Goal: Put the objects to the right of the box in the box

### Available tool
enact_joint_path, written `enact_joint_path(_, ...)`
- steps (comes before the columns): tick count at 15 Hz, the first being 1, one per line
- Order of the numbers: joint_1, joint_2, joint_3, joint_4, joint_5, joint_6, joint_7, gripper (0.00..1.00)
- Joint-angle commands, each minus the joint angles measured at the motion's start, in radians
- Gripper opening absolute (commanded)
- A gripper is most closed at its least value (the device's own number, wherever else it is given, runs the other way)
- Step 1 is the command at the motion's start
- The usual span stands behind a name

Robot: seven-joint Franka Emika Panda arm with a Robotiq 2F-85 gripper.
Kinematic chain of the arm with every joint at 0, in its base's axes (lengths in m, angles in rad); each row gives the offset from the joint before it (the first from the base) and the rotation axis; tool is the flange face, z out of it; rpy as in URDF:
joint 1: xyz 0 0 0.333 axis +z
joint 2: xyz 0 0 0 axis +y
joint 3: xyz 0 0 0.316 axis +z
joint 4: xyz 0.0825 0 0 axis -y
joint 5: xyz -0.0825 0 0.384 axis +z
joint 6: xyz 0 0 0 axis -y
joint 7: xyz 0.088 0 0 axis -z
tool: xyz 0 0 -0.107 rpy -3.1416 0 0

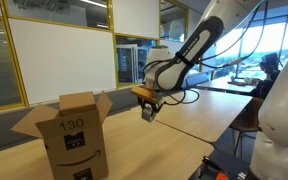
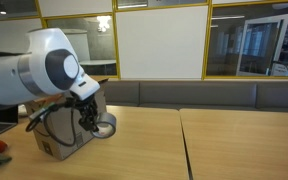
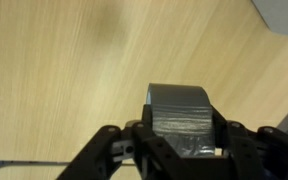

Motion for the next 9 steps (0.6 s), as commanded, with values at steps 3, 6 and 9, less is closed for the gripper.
enact_joint_path(3, -0.032, -0.172, 0.173, 0.199, -0.027, -0.293, 0.007, 0.29)
enact_joint_path(6, -0.029, -0.168, 0.237, 0.336, -0.046, -0.389, -0.007, 0.29)
enact_joint_path(9, -0.024, -0.118, 0.275, 0.450, -0.083, -0.414, -0.031, 0.29)
